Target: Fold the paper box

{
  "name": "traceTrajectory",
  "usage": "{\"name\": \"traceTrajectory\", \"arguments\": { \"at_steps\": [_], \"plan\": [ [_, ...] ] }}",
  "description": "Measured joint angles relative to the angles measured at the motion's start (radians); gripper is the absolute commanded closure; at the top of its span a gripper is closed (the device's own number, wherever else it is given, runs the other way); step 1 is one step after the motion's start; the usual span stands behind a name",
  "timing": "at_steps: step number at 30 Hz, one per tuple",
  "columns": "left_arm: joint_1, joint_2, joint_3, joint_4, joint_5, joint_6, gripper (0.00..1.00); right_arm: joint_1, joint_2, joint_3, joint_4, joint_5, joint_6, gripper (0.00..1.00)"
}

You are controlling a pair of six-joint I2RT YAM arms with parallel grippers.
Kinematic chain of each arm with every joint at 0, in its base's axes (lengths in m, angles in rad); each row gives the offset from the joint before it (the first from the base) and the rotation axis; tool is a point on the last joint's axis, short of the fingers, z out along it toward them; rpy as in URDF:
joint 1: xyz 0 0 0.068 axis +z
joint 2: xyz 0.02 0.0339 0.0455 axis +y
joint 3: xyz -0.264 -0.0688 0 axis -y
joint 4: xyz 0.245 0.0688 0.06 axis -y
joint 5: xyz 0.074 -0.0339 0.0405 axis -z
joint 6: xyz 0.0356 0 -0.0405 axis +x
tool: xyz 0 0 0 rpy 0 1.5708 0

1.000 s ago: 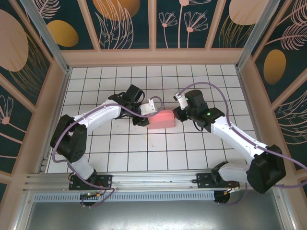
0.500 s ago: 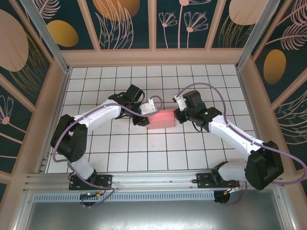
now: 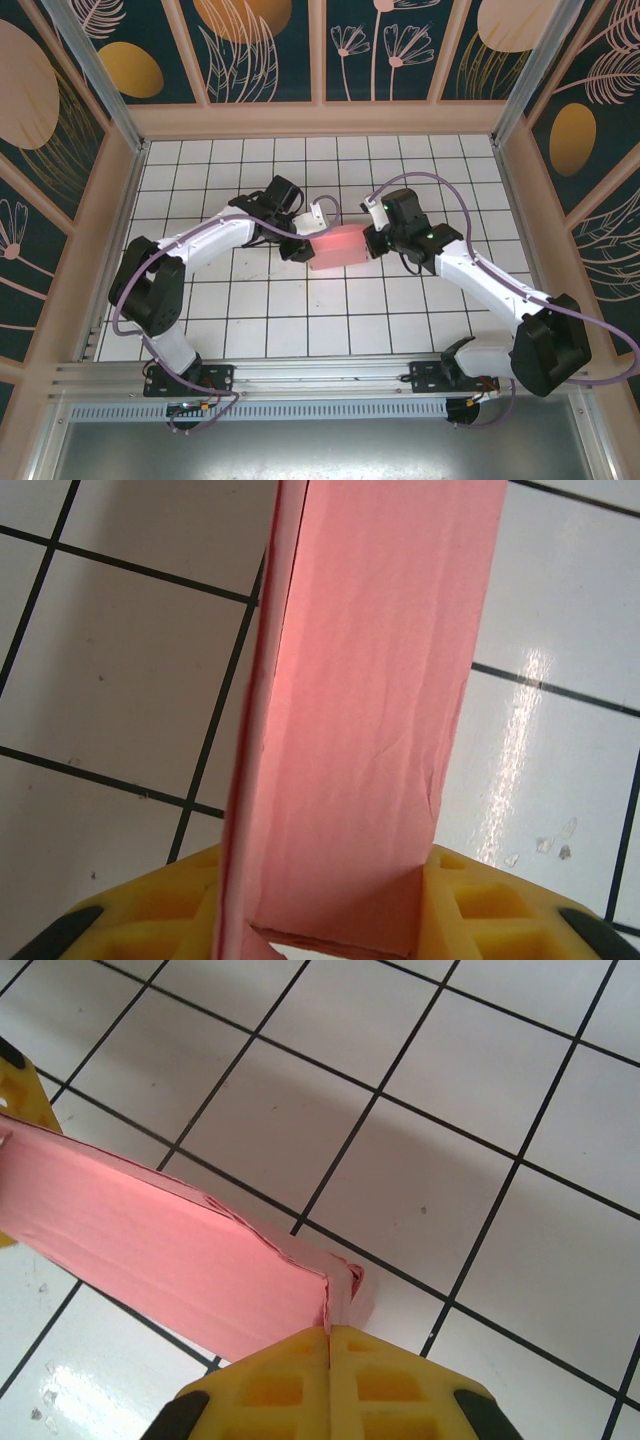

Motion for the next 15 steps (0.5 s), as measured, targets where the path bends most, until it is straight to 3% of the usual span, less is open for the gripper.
{"name": "traceTrajectory", "arguments": {
  "at_steps": [15],
  "plan": [
    [-0.023,0.014,0.012,0.024,-0.040,-0.070,0.73,0.061,0.046,0.006,0.029,0.171,0.240,1.00]
  ]
}}
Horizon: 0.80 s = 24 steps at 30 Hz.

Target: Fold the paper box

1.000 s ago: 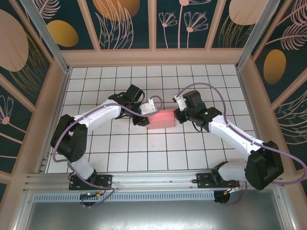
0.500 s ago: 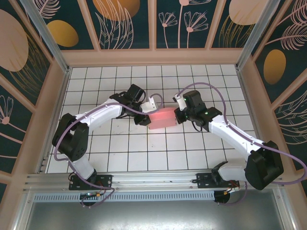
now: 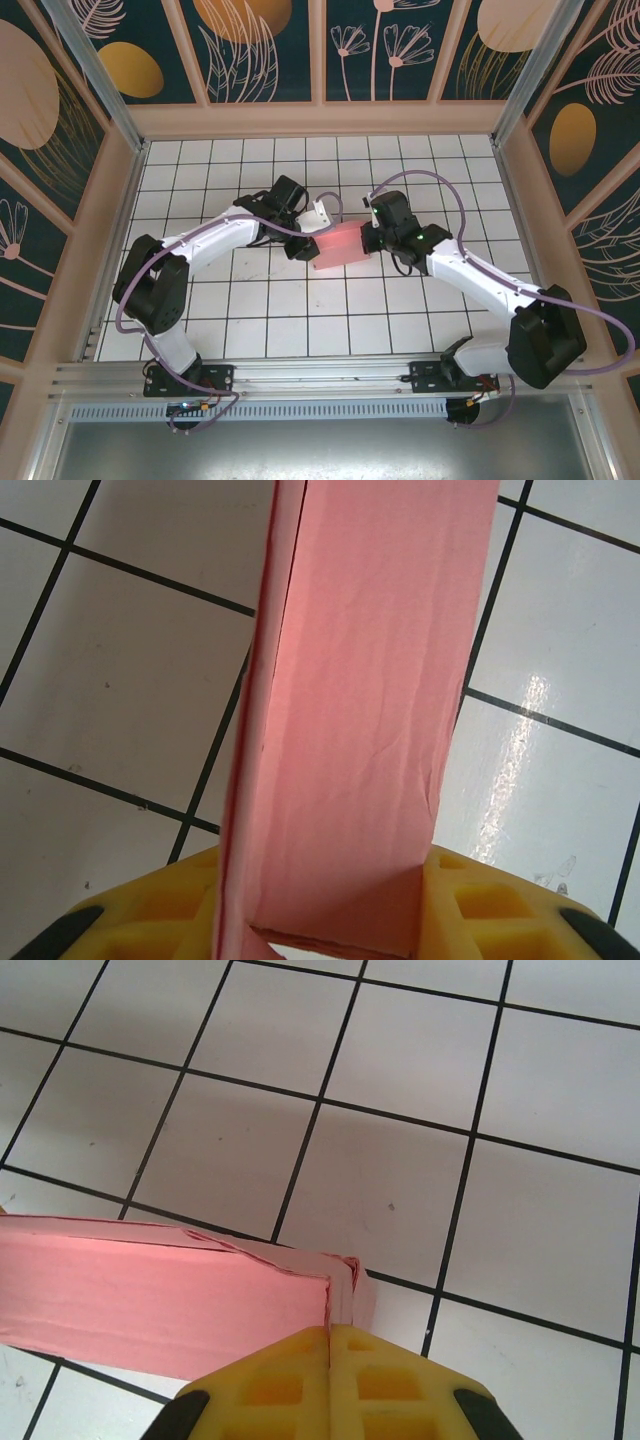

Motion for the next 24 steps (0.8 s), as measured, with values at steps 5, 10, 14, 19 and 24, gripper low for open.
{"name": "traceTrajectory", "arguments": {
  "at_steps": [5,10,14,19,24],
  "plan": [
    [-0.008,-0.001,0.000,0.002,-0.026,0.000,0.73,0.005,0.012,0.031,-0.031,0.012,0.060,1.00],
    [-0.014,-0.002,0.000,0.023,-0.058,0.002,0.73,0.007,0.016,0.049,-0.043,0.026,0.087,1.00],
    [-0.021,-0.002,0.000,0.026,-0.069,0.002,0.72,0.007,0.026,0.065,-0.064,0.031,0.114,1.00],
    [-0.024,-0.002,0.000,0.037,-0.090,0.004,0.72,0.007,0.047,0.097,-0.092,0.030,0.169,1.00],
    [-0.024,-0.002,0.000,0.040,-0.101,0.005,0.72,0.007,0.058,0.103,-0.096,0.029,0.201,1.00]
  ]
}}
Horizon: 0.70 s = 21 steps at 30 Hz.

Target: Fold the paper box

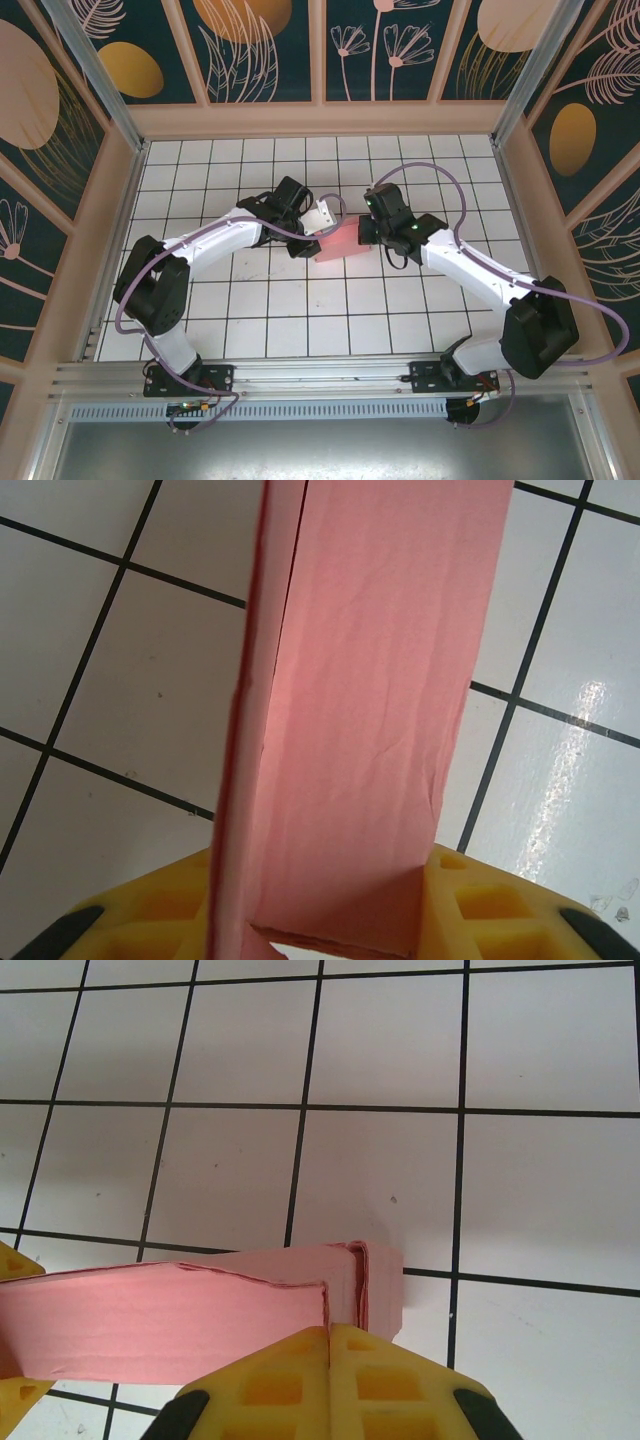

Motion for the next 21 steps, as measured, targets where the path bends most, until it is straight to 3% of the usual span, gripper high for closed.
{"name": "traceTrajectory", "arguments": {
  "at_steps": [9,21],
  "plan": [
    [-0.002,0.000,0.000,0.010,-0.002,0.003,0.70,0.000,-0.004,-0.059,0.018,0.014,-0.078,1.00],
    [-0.004,-0.002,-0.005,0.015,-0.005,-0.008,0.62,-0.002,-0.013,-0.069,0.031,0.000,-0.070,1.00]
  ]
}}
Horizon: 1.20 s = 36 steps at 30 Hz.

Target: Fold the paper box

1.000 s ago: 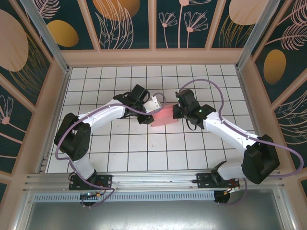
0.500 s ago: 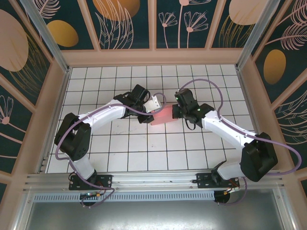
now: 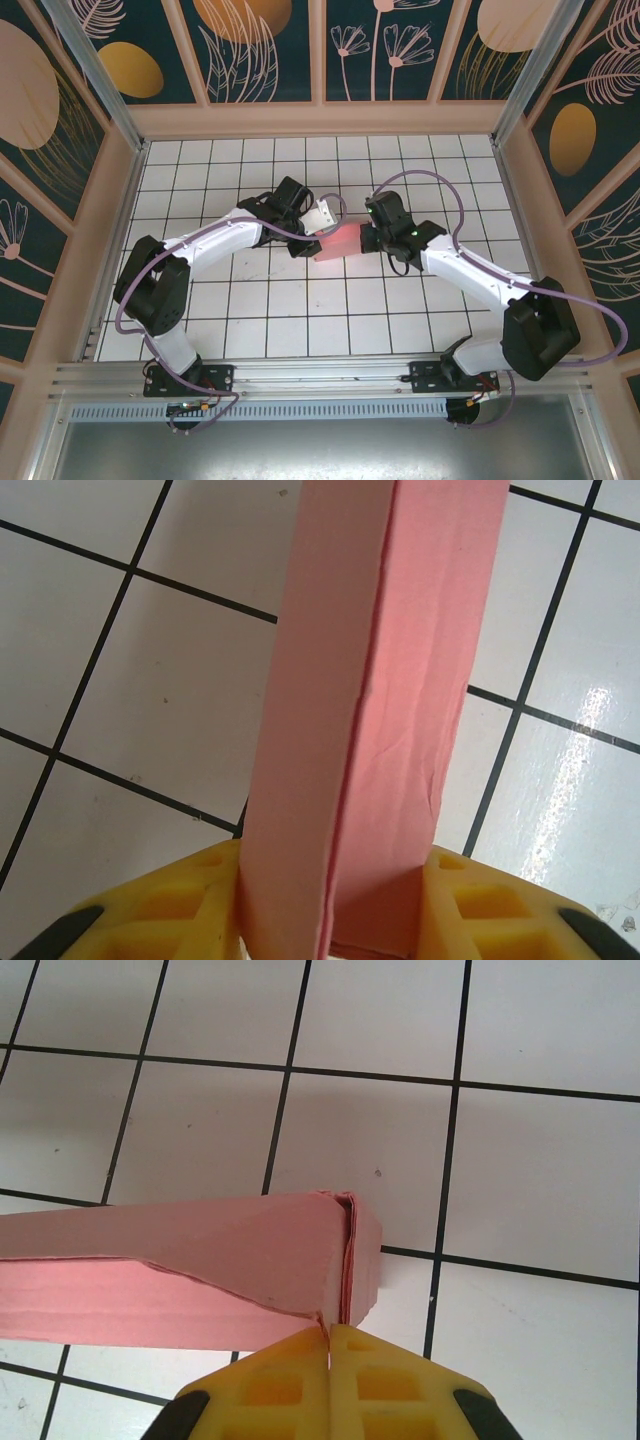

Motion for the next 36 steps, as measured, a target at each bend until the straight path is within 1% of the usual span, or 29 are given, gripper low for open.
{"name": "traceTrajectory", "arguments": {
  "at_steps": [1,2,4,11,14,16,17,18,19,22,28,32,36],
  "plan": [
    [0.000,-0.002,-0.002,0.000,-0.002,0.000,0.59,0.000,-0.002,0.002,0.000,-0.001,0.000,1.00],
    [0.000,-0.002,-0.003,0.002,-0.003,-0.001,0.50,-0.001,-0.002,0.002,-0.001,-0.001,0.001,1.00],
    [0.000,-0.003,-0.010,0.011,-0.013,-0.011,0.44,-0.001,-0.002,0.002,-0.008,-0.001,0.003,1.00],
    [0.007,-0.021,-0.046,0.025,-0.037,-0.050,0.41,-0.003,-0.002,0.002,-0.037,0.000,0.024,1.00],
    [0.007,-0.051,-0.061,0.031,-0.036,-0.063,0.32,-0.005,-0.002,0.002,-0.039,0.000,0.029,1.00],
    [0.007,-0.076,-0.074,0.050,-0.033,-0.074,0.24,-0.005,-0.002,0.002,-0.040,0.000,0.029,1.00],
    [0.007,-0.090,-0.081,0.060,-0.032,-0.083,0.18,-0.005,-0.002,0.002,-0.041,0.000,0.029,1.00],
    [0.007,-0.105,-0.089,0.072,-0.032,-0.093,0.07,-0.005,-0.002,0.002,-0.041,0.000,0.029,1.00],
    [0.007,-0.117,-0.095,0.083,-0.032,-0.105,0.02,-0.005,-0.002,0.002,-0.041,0.000,0.029,1.00],
    [0.006,-0.161,-0.129,0.148,-0.057,-0.188,0.01,-0.005,-0.002,0.002,-0.041,0.000,0.029,1.00],
    [0.007,-0.229,-0.197,0.290,-0.113,-0.404,0.01,-0.005,-0.001,0.002,-0.041,0.000,0.029,1.00],
    [0.007,-0.307,-0.272,0.401,-0.176,-0.529,0.01,-0.006,0.012,0.010,-0.043,0.000,0.029,1.00],
    [0.006,-0.351,-0.311,0.456,-0.221,-0.606,0.01,-0.017,0.017,0.013,-0.044,-0.001,0.029,1.00]
  ]
}}
